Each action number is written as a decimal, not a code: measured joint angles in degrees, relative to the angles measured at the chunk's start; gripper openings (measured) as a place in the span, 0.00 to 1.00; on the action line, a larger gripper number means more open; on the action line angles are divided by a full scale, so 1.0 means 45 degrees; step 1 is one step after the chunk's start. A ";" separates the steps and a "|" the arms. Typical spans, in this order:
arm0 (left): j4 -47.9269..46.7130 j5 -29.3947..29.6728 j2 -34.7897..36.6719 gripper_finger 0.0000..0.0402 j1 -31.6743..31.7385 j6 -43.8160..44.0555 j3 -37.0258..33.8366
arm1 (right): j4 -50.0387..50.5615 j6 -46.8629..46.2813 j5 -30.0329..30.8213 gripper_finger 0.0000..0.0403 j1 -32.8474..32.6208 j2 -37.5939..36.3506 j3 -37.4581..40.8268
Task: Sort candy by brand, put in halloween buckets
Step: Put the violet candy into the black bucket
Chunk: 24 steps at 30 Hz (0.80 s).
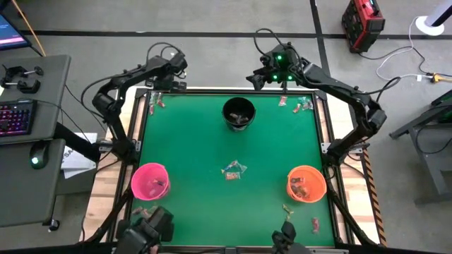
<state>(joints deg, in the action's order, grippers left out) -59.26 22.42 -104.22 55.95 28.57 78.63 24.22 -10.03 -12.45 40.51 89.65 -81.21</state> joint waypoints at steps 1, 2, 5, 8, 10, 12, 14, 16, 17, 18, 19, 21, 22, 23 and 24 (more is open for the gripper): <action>0.0250 0.0058 -0.0001 0.47 0.0005 0.0253 -0.0304 | -0.0009 0.0003 0.0000 0.63 0.0000 0.0000 0.0000; 0.0417 0.0118 -0.0015 0.47 0.0021 0.0527 -0.0590 | -0.0017 0.0008 0.0000 0.63 0.0000 0.0000 0.0000; 0.1571 0.0209 -0.0011 0.47 0.0121 0.1250 -0.1299 | -0.0010 0.0008 0.0000 0.63 0.0000 0.0000 0.0005; 0.2383 0.0549 -0.0015 0.47 0.0273 0.1809 -0.1979 | -0.0013 0.0013 0.0000 0.63 0.0000 0.0000 0.0005; 0.2630 0.1026 -0.0015 0.47 0.0416 0.2291 -0.2272 | -0.0007 0.0008 0.0004 0.63 0.0000 0.0000 0.0005; 0.2866 0.1529 -0.0010 0.47 0.0540 0.2596 -0.2522 | -0.0008 0.0013 0.0001 0.63 0.0000 0.0000 0.0005; 0.3297 0.1759 -0.0011 0.47 0.0692 0.2526 -0.2715 | -0.0008 0.0013 0.0004 0.63 0.0000 0.0000 0.0005; 0.4057 0.1730 -0.0012 0.47 0.0850 0.2179 -0.2907 | -0.0009 0.0013 0.0005 0.63 0.0000 0.0000 0.0005; 0.4297 0.1558 -0.0015 0.47 0.0934 0.2033 -0.2988 | -0.0012 0.0013 0.0005 0.63 0.0000 0.0000 0.0005; 0.4462 0.1355 -0.0015 0.47 0.1021 0.1884 -0.3051 | -0.0008 0.0013 0.0005 0.63 0.0000 0.0000 0.0005; 0.4590 0.1218 -0.0035 0.47 0.1092 0.1768 -0.3074 | -0.0008 0.0013 0.0005 0.63 0.0000 0.0000 0.0005; 0.4761 0.1125 -0.0186 0.47 0.1230 0.1594 -0.3069 | -0.0012 0.0013 0.0005 0.63 0.0000 0.0000 0.0005; 0.4779 0.1080 -0.0291 0.47 0.1296 0.1456 -0.3074 | -0.0009 0.0013 0.0005 0.63 0.0000 0.0000 0.0005; 0.4806 0.0998 -0.0414 0.47 0.1354 0.1261 -0.3074 | -0.0008 0.0013 0.0005 0.63 0.0000 0.0000 0.0005; 0.4864 0.0786 -0.0544 0.47 0.1421 0.1108 -0.3074 | -0.0005 0.0013 0.0005 0.63 0.0000 0.0000 0.0008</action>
<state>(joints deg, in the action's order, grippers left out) -37.37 25.95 -106.67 62.34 33.56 64.79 24.20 -9.98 -12.43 40.51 89.65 -81.17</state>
